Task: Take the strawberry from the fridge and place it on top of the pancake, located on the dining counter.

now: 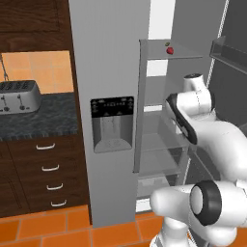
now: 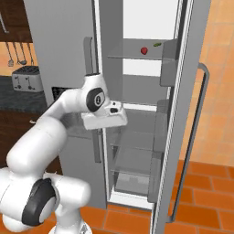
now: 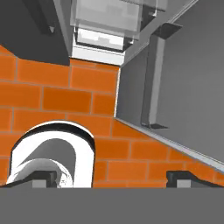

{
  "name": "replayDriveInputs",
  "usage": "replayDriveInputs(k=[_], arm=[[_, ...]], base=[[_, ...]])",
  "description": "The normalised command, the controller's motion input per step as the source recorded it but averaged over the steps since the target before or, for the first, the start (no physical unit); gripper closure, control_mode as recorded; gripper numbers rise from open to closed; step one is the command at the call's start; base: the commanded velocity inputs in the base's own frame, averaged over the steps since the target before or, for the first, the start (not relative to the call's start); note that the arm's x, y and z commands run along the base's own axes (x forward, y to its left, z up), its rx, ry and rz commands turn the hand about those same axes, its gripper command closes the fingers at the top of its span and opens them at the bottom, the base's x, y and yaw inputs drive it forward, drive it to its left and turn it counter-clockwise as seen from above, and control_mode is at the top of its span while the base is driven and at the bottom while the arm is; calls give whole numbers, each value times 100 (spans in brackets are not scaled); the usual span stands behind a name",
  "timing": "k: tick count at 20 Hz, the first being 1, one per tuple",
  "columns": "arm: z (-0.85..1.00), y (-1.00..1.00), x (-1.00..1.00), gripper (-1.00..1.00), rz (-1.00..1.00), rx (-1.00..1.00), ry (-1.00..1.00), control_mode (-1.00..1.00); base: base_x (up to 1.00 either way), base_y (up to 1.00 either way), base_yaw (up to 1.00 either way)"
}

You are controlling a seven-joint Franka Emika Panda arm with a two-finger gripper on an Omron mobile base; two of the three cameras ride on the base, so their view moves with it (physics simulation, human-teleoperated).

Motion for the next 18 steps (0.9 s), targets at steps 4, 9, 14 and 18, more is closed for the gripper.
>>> replayDriveInputs(k=[4, 9, 14, 18], arm=[[4, 99, -55, -100, 0, 47, -9, -100], [13, 97, -93, -100, 0, 28, -20, -100], [34, 61, -66, -100, -11, -9, -2, -100], [15, 30, -28, -100, -33, -13, 6, -100]], base=[[0, 0, 0], [0, 0, 0], [0, 0, 0], [0, 0, 0]])
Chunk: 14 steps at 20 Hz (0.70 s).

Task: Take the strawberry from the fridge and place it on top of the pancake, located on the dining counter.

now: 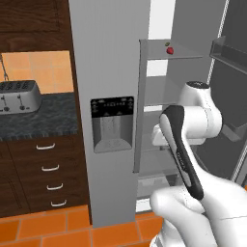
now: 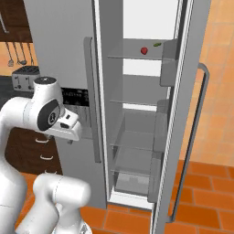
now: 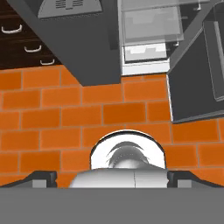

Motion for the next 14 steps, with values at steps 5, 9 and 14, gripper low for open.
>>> replayDriveInputs(k=[5, 9, 14], arm=[[0, -20, -4, -100, -6, -1, 1, -100], [0, -51, -12, -100, -1, -3, -1, -100], [-5, -30, -24, -100, 0, 0, -1, -100]], base=[[0, 0, 0], [0, 0, 0], [0, 0, 0]])
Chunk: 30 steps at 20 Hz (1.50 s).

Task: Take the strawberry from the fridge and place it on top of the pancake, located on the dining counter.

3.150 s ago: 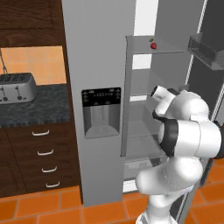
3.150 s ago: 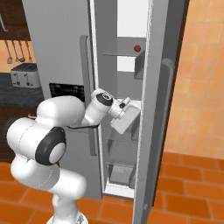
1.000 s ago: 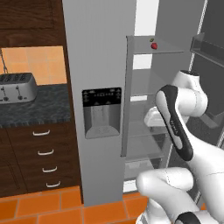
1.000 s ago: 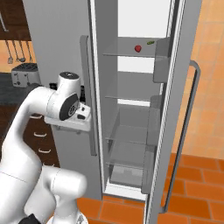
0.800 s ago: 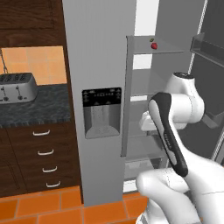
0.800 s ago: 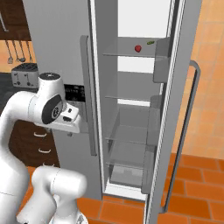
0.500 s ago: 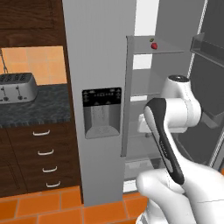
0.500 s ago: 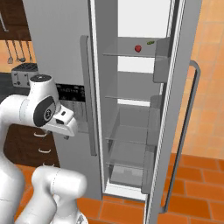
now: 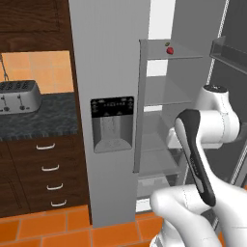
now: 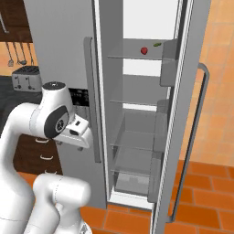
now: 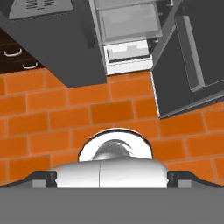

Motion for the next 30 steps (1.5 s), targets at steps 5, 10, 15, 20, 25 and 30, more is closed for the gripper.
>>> replayDriveInputs(k=[5, 10, 15, 20, 25, 30], arm=[[-3, -1, -4, -100, 0, 0, 0, -100], [0, 0, -1, -100, 0, 0, 0, -100], [0, 0, 0, -100, 0, 0, 0, 100], [0, 0, 0, -100, 0, 0, 0, 100], [0, 0, 0, -100, 0, 0, 0, 100], [0, 0, 0, -100, 0, 0, 0, 100]], base=[[0, 0, 0], [0, 0, 0], [-14, -10, -34], [2, -12, -22], [74, -12, 0], [56, -20, 3]])
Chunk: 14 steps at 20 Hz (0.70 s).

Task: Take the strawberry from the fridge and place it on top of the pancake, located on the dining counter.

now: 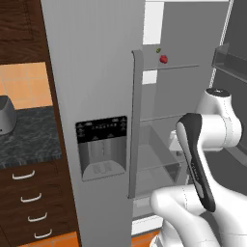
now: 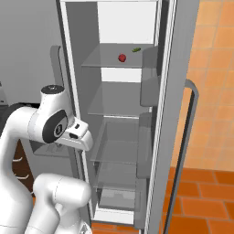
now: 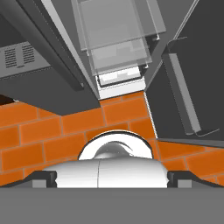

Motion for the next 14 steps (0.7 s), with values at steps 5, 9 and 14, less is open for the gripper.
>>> replayDriveInputs(k=[5, 9, 14], arm=[[0, 0, 0, -100, 0, 0, 0, 100], [0, 0, 0, -100, 0, 0, 0, 100], [0, 0, 0, -100, 0, 0, 0, 100]], base=[[31, -42, 16], [10, -51, 18], [12, -26, 2]])
